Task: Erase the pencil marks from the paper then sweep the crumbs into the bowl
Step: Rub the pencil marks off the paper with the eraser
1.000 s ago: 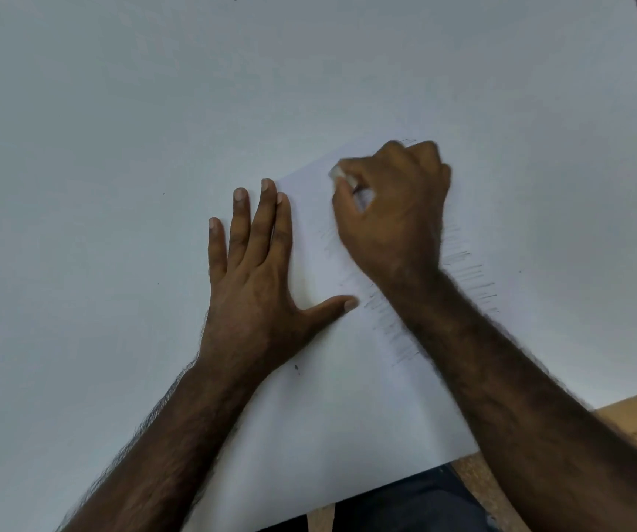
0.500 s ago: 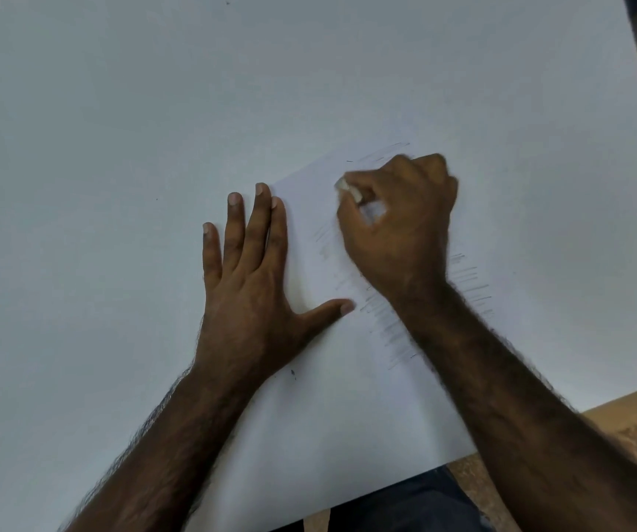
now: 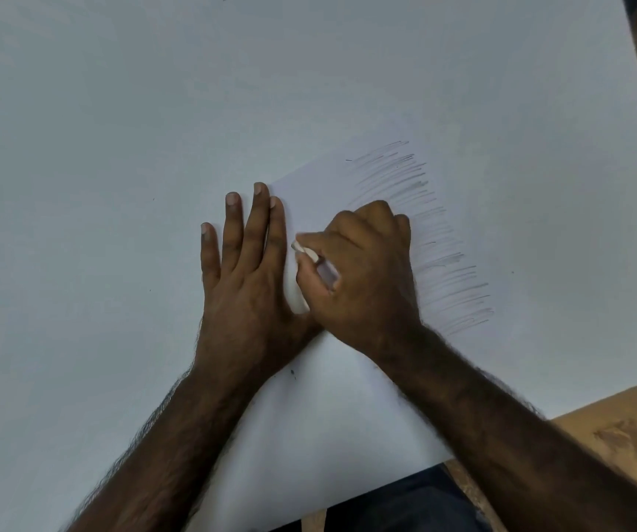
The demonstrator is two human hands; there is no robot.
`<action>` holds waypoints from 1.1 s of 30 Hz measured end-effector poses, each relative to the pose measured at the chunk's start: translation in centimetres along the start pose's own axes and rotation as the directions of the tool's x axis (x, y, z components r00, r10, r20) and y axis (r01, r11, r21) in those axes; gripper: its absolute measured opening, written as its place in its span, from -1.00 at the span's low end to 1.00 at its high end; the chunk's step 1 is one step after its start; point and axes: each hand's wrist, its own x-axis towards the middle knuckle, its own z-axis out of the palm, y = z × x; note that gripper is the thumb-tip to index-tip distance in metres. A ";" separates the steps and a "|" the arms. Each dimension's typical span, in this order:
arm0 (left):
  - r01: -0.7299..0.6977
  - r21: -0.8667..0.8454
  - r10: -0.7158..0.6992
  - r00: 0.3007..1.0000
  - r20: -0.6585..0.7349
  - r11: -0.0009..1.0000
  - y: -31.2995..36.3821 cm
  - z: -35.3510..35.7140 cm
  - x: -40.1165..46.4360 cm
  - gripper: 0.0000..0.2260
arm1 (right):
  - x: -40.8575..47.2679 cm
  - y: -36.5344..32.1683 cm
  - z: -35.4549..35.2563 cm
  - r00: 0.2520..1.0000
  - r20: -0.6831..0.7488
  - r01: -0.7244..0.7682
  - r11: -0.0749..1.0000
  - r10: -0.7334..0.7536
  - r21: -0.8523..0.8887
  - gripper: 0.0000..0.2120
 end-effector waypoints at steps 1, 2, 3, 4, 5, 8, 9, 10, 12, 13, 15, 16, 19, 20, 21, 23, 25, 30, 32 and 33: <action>0.002 0.002 -0.002 1.000 0.002 1.000 0.0 0.0 0.0 0.08 | 0.1 0.3 -0.2 1.000 -0.002 0.008 1.000 -0.008 -0.013 -0.88; 0.009 0.010 -0.009 1.000 0.010 1.000 0.0 0.0 0.0 0.11 | 0.6 1.0 -0.5 0.999 -0.035 -0.019 0.999 0.017 -0.042 -0.90; 0.017 0.019 -0.017 1.000 0.017 1.000 0.0 0.0 0.0 0.15 | 1.2 1.9 -0.8 0.994 -0.084 -0.077 0.994 0.070 -0.073 -0.91; 0.023 0.026 -0.023 1.000 0.020 0.999 0.1 0.0 0.1 0.18 | 1.9 2.8 -1.1 0.982 -0.136 -0.144 0.985 0.131 -0.094 -0.93; 0.027 0.031 -0.028 0.999 0.018 0.999 0.1 0.0 0.1 0.19 | 2.4 3.4 -1.4 0.968 -0.172 -0.203 0.974 0.185 -0.097 -0.93; 0.024 0.029 -0.025 1.000 0.014 0.999 0.0 0.0 0.1 0.17 | 1.7 2.1 -0.9 0.976 -0.137 -0.182 0.981 0.172 -0.067 -0.91; 0.015 0.022 -0.015 1.000 0.006 1.000 -0.1 0.1 0.0 0.13 | 0.9 1.0 -0.5 0.990 -0.085 -0.118 0.992 0.113 -0.046 -0.90; 0.002 0.015 -0.002 1.000 -0.004 1.000 -0.2 0.1 0.0 0.10 | 0.1 0.1 -0.2 0.998 -0.036 -0.055 0.998 0.054 -0.022 -0.89; -0.007 0.008 0.007 1.000 -0.018 1.000 -0.2 0.2 0.0 0.07 | -0.4 0.0 -0.3 1.000 0.000 -0.005 1.000 0.005 -0.021 -0.88; 0.003 0.011 -0.003 1.000 -0.011 1.000 -0.2 0.1 0.0 0.10 | -0.1 0.6 -0.5 0.999 -0.024 -0.028 0.999 0.027 -0.045 -0.89; 0.018 0.025 -0.018 1.000 0.006 1.000 -0.1 0.1 0.0 0.16 | 1.2 2.3 -1.1 0.984 -0.117 -0.144 0.984 0.132 -0.103 -0.91; 0.020 0.030 -0.020 1.000 0.008 0.999 0.0 0.1 0.1 0.18 | 1.8 3.0 -1.5 0.969 -0.157 -0.208 0.972 0.189 -0.114 -0.91; 0.022 0.027 -0.022 1.000 0.013 0.999 0.0 0.0 0.1 0.18 | 1.8 2.7 -1.4 0.957 -0.174 -0.248 0.966 0.232 -0.078 -0.92; 0.023 0.026 -0.024 1.000 0.014 0.999 0.0 0.0 0.1 0.17 | 1.2 1.8 -1.1 0.969 -0.145 -0.209 0.976 0.198 -0.062 -0.92; 0.019 0.024 -0.020 1.000 0.014 1.000 0.0 0.0 0.0 0.14 | 0.5 0.8 -0.7 0.982 -0.103 -0.161 0.986 0.156 -0.042 -0.90; 0.002 0.013 -0.002 1.000 0.008 1.000 0.0 0.0 0.0 0.09 | -0.6 -0.3 -0.4 0.996 -0.033 -0.082 0.996 0.082 -0.016 -0.88; 0.010 0.013 -0.010 1.000 0.015 1.000 0.0 -0.1 0.1 0.10 | -0.5 0.3 -0.6 0.997 -0.039 -0.070 0.997 0.068 -0.032 -0.89; 0.026 0.027 -0.027 0.999 0.028 0.999 0.1 -0.2 0.1 0.19 | 1.8 3.2 -1.5 0.949 -0.179 -0.280 0.955 0.260 -0.098 -0.90; 0.027 0.023 -0.027 0.999 0.028 0.999 0.1 -0.2 0.1 0.16 | 1.1 1.8 -1.0 0.968 -0.138 -0.219 0.974 0.210 -0.060 -0.91; 0.023 0.018 -0.024 0.999 0.023 1.000 0.1 -0.2 0.1 0.14 | 0.4 0.8 -0.6 0.983 -0.094 -0.162 0.986 0.158 -0.038 -0.91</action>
